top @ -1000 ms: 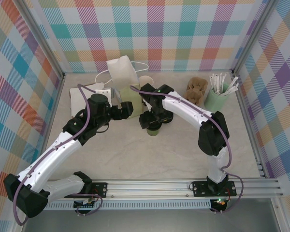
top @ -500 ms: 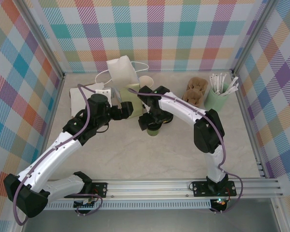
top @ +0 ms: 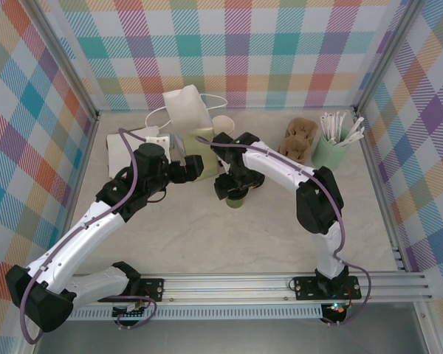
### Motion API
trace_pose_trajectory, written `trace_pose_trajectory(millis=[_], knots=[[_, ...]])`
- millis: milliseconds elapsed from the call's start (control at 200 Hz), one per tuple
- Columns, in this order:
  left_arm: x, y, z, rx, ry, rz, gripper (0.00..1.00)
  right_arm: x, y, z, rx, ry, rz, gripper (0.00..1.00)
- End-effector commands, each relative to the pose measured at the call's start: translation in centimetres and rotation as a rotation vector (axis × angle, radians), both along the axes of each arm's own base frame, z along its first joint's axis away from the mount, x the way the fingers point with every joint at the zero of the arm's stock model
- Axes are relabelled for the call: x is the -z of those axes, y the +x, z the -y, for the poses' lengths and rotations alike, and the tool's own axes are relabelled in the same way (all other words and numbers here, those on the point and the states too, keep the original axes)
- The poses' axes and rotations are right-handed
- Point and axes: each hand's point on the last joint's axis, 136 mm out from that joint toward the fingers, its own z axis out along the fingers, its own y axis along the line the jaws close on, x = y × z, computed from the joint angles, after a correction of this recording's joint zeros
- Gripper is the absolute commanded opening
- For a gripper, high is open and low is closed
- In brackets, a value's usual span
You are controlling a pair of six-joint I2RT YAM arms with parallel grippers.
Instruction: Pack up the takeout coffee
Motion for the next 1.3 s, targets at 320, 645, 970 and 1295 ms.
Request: trace_pose_trajectory(millis=[320, 645, 970, 1295], knots=[[-0.6, 0.3, -0.3, -0.01, -0.008, 0.024, 1.0, -2.6, -0.6, 8.8, 0.196, 0.024, 0.022, 0.83], [-0.8, 0.5, 0.0, -0.003, -0.009, 0.023, 1.0, -1.6, 0.8, 17.4, 0.376, 0.011, 0.048, 0.83], [-0.9, 0.6, 0.3, 0.003, -0.01, 0.016, 1.0, -0.2, 1.6, 21.3, 0.47, 0.011, 0.05, 0.83], [-0.7, 0.8, 0.5, 0.008, -0.009, 0.008, 1.0, 0.1, 1.1, 21.9, 0.486, 0.009, 0.04, 0.96]])
